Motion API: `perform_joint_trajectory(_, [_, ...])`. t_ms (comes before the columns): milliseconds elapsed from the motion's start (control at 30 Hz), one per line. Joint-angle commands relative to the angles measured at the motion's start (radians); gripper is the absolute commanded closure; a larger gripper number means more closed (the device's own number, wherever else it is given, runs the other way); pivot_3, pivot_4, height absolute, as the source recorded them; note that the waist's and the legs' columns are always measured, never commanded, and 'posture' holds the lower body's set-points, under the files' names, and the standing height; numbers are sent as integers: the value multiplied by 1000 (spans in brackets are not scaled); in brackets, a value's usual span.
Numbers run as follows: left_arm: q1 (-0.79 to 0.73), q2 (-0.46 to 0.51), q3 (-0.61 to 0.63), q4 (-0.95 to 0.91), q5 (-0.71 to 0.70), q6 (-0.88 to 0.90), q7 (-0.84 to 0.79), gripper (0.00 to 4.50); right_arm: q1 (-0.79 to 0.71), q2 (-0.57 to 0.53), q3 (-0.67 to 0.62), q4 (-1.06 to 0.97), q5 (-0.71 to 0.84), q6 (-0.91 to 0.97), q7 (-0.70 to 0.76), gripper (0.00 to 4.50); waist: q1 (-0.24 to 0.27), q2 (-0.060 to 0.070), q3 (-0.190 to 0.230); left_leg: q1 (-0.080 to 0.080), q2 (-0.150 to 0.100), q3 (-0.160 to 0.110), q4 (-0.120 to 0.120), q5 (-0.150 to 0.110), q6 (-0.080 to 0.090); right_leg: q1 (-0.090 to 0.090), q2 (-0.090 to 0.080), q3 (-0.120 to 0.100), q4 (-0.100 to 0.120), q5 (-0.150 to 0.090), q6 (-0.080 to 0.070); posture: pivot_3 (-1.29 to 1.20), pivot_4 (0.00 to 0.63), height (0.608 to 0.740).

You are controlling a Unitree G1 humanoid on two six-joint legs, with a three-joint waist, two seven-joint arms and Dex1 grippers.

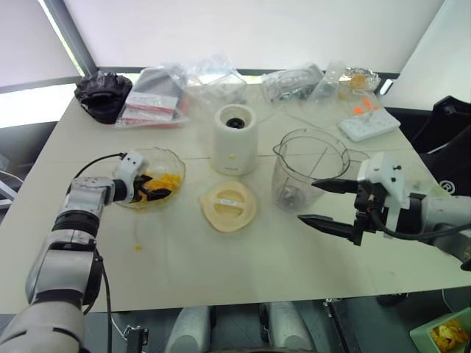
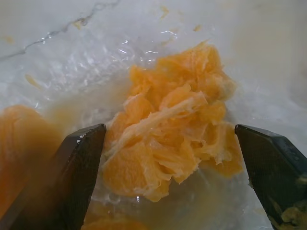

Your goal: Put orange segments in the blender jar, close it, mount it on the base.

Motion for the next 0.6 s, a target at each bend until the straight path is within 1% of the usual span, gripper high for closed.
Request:
perform_joint_trajectory(33, [8, 17, 13, -4, 12, -6, -2, 0, -22, 14, 11, -25, 1, -10, -10, 61, -1, 0, 0, 0, 0, 0, 0, 0, 0, 0, 0, 0, 0, 0, 0, 0, 150, 740])
perform_joint_trajectory(67, [8, 17, 15, -6, 13, -6, -2, 0, -25, 17, 14, -25, 0, -11, -13, 61, -2, 0, 0, 0, 0, 0, 0, 0, 0, 0, 0, 0, 0, 0, 0, 0, 150, 740])
perform_joint_trajectory(100, [9, 16, 14, -9, 17, -8, 2, 535, -28, 20, 17, -26, 1, -11, -16, 0, -2, 0, 0, 0, 0, 0, 0, 0, 0, 0, 0, 0, 0, 0, 0, 0, 150, 740])
perform_joint_trajectory(133, [9, 16, 13, -10, 20, -9, 5, 784, -29, 23, 20, -28, 2, -11, -19, 0, -2, 0, 0, 0, 0, 0, 0, 0, 0, 0, 0, 0, 0, 0, 0, 0, 150, 740])
perform_joint_trajectory(167, [10, 15, 13, -11, 22, -9, 5, 1221, -29, 26, 23, -31, 1, -11, -23, 0, -2, 0, 0, 0, 0, -1, 0, 0, 0, 0, 0, 0, 0, 0, 0, 0, 150, 740])
perform_joint_trajectory(267, [12, 14, 14, -16, 21, -2, 5, 2819, -23, 33, 24, -40, 2, -9, -31, 0, -2, 0, 0, 0, 0, -1, 0, 0, 0, 0, 0, 0, 0, 0, 0, 0, 150, 740])
perform_joint_trajectory(300, [13, 14, 12, -24, 18, 9, -8, 3291, -19, 34, 22, -44, 3, -8, -33, 0, -2, 0, 0, 0, 0, -2, 0, 0, 0, 0, 0, 0, 0, 0, 0, 0, 150, 740])
perform_joint_trajectory(433, [22, 18, 10, -57, 14, 35, -32, 3291, -12, 45, 23, -51, 8, -6, -47, 0, -1, 0, 0, 0, 0, -2, 0, 0, 0, 0, 0, 0, 1, 0, 0, 0, 150, 740])
perform_joint_trajectory(600, [35, 20, 23, -82, 7, 41, -26, 3291, -2, 61, 38, -66, 5, -6, -63, 0, -2, 0, 0, 0, 0, -2, 0, 0, 0, 0, 0, 0, 1, 0, 0, 0, 150, 740])
